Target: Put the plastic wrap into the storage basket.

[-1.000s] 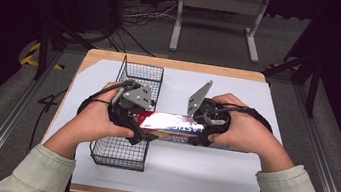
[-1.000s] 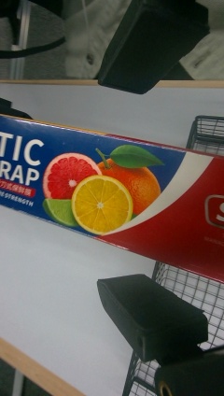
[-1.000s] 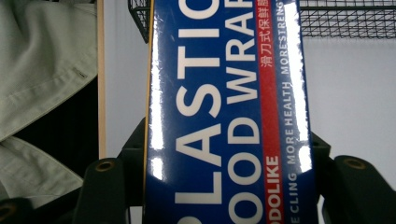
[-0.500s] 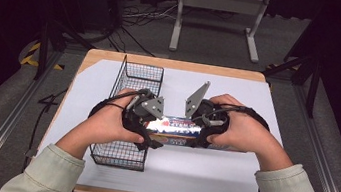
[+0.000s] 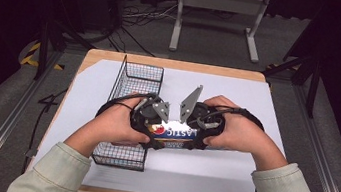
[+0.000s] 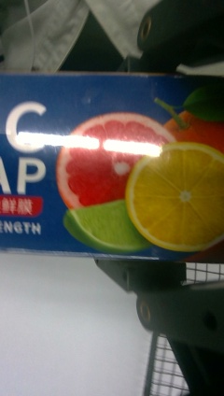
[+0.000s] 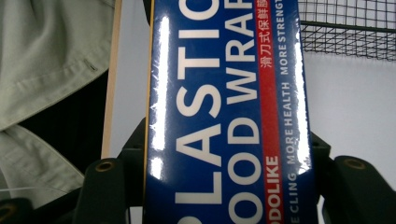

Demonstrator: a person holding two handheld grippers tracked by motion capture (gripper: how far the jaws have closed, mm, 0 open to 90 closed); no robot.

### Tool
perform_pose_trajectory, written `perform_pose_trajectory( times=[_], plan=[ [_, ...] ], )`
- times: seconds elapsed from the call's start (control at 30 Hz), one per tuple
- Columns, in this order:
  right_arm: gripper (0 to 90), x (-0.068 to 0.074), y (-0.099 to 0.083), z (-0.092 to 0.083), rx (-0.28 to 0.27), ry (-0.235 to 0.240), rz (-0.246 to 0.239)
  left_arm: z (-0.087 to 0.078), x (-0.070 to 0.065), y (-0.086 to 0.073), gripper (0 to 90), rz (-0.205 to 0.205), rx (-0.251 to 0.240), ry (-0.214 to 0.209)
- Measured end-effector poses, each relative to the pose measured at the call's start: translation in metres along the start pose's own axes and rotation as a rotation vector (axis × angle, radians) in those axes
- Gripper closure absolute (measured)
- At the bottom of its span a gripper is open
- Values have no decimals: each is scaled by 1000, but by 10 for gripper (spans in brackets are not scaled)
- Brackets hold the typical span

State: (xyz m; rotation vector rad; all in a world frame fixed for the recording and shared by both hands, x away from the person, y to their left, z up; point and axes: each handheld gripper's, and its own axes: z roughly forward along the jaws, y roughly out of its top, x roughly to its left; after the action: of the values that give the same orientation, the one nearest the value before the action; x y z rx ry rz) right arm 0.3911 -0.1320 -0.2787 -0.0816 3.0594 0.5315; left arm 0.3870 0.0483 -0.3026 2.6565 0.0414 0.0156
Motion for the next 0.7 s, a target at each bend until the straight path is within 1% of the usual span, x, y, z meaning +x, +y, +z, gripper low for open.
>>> perform_pose_trajectory(
  times=[0.03, 0.07, 0.1, 0.13, 0.17, 0.2, 0.23, 0.3, 0.33, 0.4, 0.5, 0.53, 0.57, 0.6, 0.63, 0.67, 0.7],
  plan=[
    [406, 0, -1, 1, -6, 8, -4, 0, -1, 0, 391, -9, -1, 6],
    [405, 0, -2, 1, -11, 9, -9, 0, -1, 1, 393, -17, -6, 1],
    [405, -1, -2, 0, -10, 18, -7, 0, 0, 1, 396, -5, 1, -14],
    [404, -1, -2, 1, -8, 25, -6, 0, -1, 1, 398, -9, 2, -12],
    [403, 0, -3, 1, -8, 22, -9, 1, -2, 2, 400, -20, -3, -13],
    [402, -1, -3, 0, -10, 24, -16, 0, -3, 2, 402, -24, -1, -7],
    [401, -1, -3, 0, -12, 26, -18, 0, -3, 3, 403, -10, 4, 5],
    [396, -1, -4, -1, -10, 7, -33, -1, -4, 4, 404, -14, 9, 19],
    [392, 0, -4, -1, -10, 3, -33, -2, -5, 5, 405, -15, 17, 39],
    [383, -1, -4, 0, -17, -10, -43, -2, -6, 6, 406, -21, 25, 45],
    [377, -1, -5, 0, -27, -10, -38, -2, -6, 6, 407, -26, 27, 42],
    [337, 0, -6, -2, -48, -19, -45, -2, -6, 6, 407, -31, 31, 50],
    [326, 0, -6, -4, -62, -24, -40, -2, -6, 6, 407, -40, 32, 60],
    [296, 1, -7, -6, -87, -38, -29, -2, -6, 6, 407, -40, 32, 60],
    [245, 2, -7, -8, -114, -58, -8, -3, -5, 5, 408, -69, 35, 58],
    [231, 4, -7, -10, -143, -83, 7, -3, -4, 5, 408, -88, 35, 53],
    [243, 4, -6, -12, -155, -94, 15, -4, -3, 5, 408, -103, 40, 75]
  ],
)
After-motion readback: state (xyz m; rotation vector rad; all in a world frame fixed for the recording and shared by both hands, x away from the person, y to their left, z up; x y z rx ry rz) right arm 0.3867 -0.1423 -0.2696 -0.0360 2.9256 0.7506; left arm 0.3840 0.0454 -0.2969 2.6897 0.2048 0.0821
